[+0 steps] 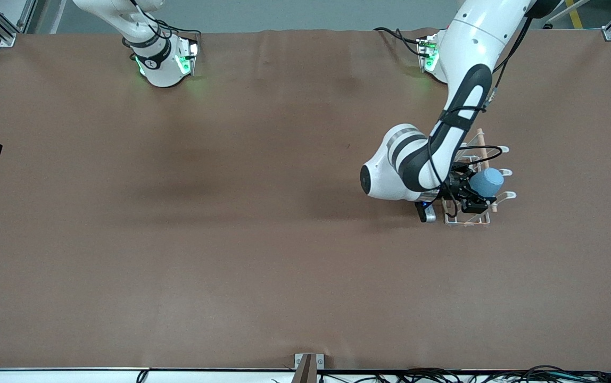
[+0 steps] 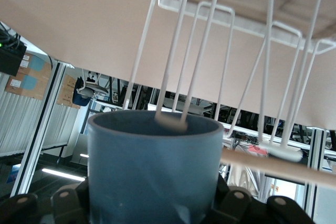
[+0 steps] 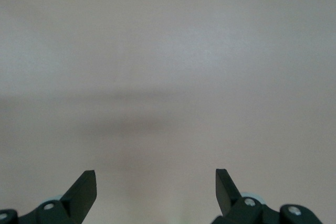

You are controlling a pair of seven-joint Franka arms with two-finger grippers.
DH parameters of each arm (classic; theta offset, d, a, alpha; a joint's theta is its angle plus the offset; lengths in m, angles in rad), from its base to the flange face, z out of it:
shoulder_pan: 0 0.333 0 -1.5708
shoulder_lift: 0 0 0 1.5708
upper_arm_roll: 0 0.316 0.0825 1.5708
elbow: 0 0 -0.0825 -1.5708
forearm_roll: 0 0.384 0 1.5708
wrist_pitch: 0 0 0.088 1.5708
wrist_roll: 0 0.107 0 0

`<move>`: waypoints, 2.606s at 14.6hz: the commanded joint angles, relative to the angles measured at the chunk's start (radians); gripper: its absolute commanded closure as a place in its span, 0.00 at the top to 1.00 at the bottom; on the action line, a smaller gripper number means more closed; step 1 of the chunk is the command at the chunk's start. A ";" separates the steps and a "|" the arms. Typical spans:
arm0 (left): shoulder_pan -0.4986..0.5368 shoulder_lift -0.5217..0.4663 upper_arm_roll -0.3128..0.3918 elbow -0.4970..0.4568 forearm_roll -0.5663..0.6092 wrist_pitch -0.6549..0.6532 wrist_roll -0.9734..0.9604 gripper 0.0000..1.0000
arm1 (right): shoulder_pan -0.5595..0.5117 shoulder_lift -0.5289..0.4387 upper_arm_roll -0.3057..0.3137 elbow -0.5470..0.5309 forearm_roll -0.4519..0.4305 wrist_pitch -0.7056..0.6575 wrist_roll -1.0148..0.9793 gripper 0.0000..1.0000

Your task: Hang cup on cup holder

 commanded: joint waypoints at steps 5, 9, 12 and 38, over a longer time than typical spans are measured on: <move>0.003 0.001 -0.001 0.009 -0.004 0.045 -0.061 1.00 | -0.065 -0.205 0.073 -0.284 -0.035 0.107 0.046 1.00; 0.026 -0.055 -0.001 0.081 -0.105 0.044 -0.092 1.00 | -0.025 -0.208 0.032 -0.294 -0.035 0.098 0.046 1.00; 0.040 -0.114 -0.003 0.230 -0.228 0.044 -0.130 1.00 | -0.022 -0.225 0.021 -0.314 -0.035 0.101 0.046 1.00; 0.416 -0.816 0.026 -0.001 -0.949 0.175 -0.391 1.00 | -0.017 -0.198 0.041 -0.254 -0.057 0.047 0.026 1.00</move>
